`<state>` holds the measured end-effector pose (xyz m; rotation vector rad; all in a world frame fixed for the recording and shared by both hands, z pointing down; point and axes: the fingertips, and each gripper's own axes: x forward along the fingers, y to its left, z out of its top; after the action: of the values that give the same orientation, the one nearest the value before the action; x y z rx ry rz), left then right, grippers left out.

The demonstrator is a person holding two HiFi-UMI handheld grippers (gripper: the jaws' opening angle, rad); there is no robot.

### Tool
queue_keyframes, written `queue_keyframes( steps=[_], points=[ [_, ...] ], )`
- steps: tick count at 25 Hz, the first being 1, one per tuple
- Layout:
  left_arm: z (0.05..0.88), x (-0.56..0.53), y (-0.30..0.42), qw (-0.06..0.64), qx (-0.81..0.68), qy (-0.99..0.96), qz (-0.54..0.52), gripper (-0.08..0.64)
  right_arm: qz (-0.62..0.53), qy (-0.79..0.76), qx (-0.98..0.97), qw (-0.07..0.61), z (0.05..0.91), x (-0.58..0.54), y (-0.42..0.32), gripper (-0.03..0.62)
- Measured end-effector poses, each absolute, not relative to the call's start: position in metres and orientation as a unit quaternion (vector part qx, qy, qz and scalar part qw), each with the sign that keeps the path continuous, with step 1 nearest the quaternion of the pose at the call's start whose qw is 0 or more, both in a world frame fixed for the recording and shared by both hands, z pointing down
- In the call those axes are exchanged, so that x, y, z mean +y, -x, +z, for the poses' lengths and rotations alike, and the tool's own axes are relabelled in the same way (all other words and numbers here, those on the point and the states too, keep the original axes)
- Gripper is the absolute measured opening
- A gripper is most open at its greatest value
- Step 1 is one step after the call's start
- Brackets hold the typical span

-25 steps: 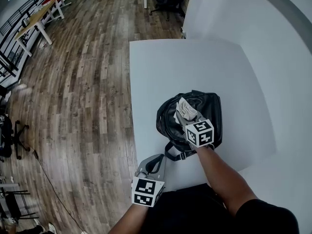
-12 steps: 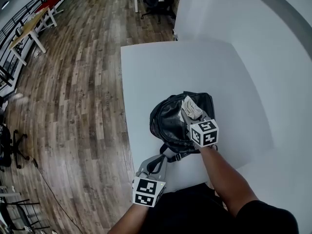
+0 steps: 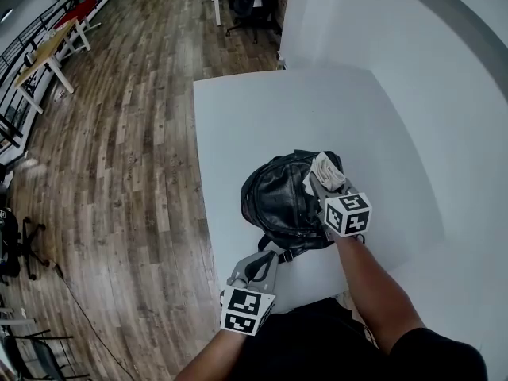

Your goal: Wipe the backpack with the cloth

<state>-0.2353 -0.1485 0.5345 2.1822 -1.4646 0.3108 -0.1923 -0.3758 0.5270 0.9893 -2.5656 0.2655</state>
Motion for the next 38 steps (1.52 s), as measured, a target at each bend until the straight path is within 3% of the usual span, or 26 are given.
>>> queue_keyframes(
  steps=[38],
  points=[
    [0.521,-0.141,0.197,0.224,-0.507,-0.825,0.112,0.006,0.076,-0.453,-0.878,0.133,0.473,-0.385,0.082,0.086]
  ],
)
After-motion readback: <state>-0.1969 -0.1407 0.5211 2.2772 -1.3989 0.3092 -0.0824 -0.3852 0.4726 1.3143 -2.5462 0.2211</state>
